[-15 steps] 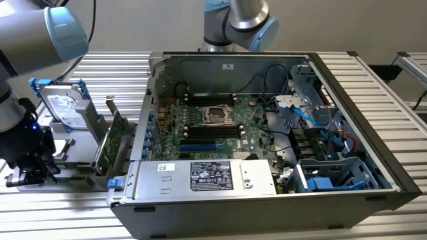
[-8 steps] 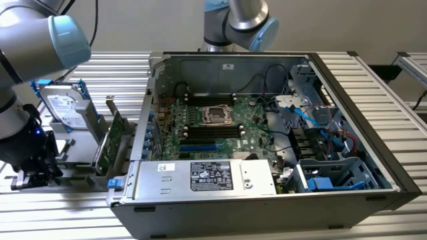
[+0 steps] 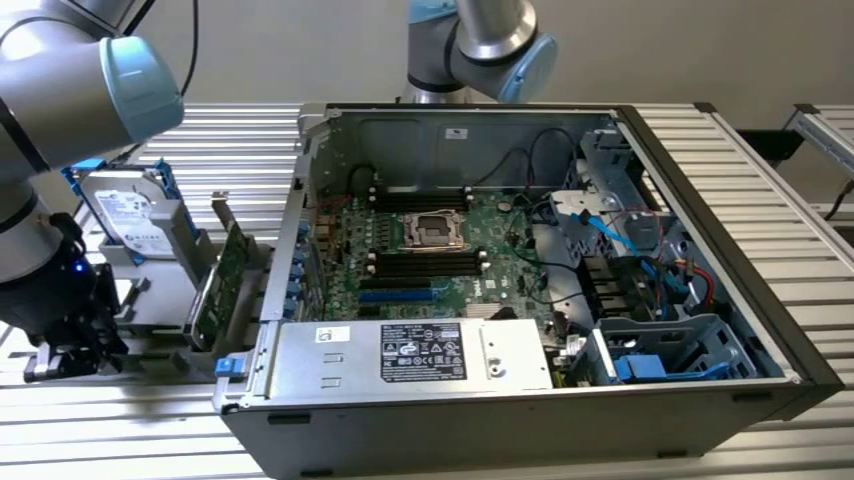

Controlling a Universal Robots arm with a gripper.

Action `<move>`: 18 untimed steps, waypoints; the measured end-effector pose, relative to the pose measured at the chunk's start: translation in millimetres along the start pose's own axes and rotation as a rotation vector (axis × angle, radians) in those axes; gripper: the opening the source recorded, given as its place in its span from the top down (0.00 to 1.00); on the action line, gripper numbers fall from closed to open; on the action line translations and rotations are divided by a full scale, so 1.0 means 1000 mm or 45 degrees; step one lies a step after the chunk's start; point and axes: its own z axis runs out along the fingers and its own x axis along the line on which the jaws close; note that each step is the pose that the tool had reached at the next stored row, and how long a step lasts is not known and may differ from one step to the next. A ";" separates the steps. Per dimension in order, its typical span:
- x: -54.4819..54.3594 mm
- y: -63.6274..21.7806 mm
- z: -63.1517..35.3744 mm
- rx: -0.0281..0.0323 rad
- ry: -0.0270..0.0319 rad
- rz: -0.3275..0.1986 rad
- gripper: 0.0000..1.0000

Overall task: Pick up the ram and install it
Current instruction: 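Pick up the ram and move it above insertion slot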

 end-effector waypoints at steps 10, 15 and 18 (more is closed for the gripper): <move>0.000 -0.0014 0.0003 -0.0012 -0.0048 0.063 0.70; 0.000 -0.0037 0.0003 -0.0013 -0.0070 0.069 0.70; 0.000 -0.0038 0.0002 -0.0014 -0.0071 0.072 0.70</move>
